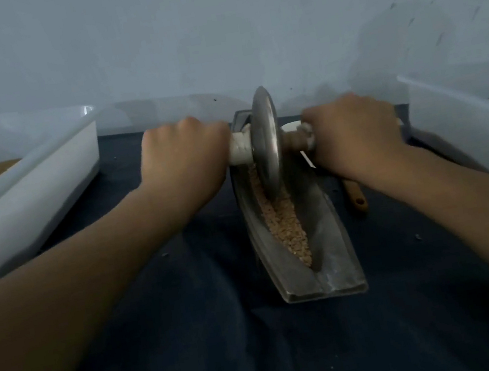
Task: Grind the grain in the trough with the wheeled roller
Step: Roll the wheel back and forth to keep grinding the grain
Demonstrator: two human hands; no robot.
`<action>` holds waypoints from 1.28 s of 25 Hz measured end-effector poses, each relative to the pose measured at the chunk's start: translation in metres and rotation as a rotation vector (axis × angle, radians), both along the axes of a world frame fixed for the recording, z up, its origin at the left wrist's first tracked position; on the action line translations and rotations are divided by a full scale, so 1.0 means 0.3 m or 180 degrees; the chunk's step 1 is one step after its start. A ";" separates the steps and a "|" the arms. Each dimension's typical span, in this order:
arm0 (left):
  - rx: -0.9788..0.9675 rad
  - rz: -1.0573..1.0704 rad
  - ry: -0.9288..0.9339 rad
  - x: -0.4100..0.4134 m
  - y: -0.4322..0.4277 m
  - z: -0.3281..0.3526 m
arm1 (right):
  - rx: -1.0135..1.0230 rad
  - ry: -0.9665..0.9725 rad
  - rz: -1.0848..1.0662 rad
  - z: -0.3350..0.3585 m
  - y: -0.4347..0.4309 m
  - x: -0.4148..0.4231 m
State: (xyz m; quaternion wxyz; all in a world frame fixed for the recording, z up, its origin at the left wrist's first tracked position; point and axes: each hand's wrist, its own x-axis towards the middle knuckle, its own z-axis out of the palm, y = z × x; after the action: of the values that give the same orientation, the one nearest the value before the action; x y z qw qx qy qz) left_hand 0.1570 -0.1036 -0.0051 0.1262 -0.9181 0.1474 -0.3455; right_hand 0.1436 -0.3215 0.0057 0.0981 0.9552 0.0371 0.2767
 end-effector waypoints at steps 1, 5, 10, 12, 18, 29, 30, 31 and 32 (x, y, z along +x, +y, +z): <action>-0.0052 0.0016 0.0073 0.036 -0.016 0.015 | 0.0078 0.0087 -0.0024 0.010 0.011 0.040; -0.0058 0.0035 0.0155 -0.016 -0.005 0.025 | 0.0051 0.0082 -0.0023 0.004 0.008 -0.012; 0.0127 -0.0375 -0.0160 -0.198 0.074 0.009 | -0.0222 -0.0322 0.0532 -0.014 -0.061 -0.238; 0.0129 -0.0309 -0.0176 -0.174 0.062 0.007 | -0.0140 -0.0203 0.0408 -0.032 -0.063 -0.216; 0.0004 0.0003 0.0058 0.088 -0.033 0.040 | 0.0269 0.0087 -0.0156 0.002 0.019 0.066; 0.0119 -0.0263 -0.0195 -0.168 0.050 0.010 | -0.0120 -0.0199 0.0321 -0.023 -0.060 -0.212; 0.0137 -0.0090 -0.0131 -0.132 0.034 0.005 | -0.0122 -0.0126 0.0152 -0.024 -0.041 -0.163; 0.0150 -0.0006 -0.0099 -0.081 0.017 0.001 | -0.0021 -0.0053 0.0032 -0.021 -0.019 -0.107; 0.0115 0.0003 -0.0068 -0.027 0.000 0.001 | 0.0090 0.0046 -0.0031 -0.015 -0.003 -0.050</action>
State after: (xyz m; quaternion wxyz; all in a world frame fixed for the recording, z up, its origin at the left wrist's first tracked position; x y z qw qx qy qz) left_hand 0.1488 -0.1036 -0.0047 0.1444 -0.9121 0.1518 -0.3525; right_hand 0.1285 -0.3224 0.0012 0.0857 0.9587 0.0291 0.2698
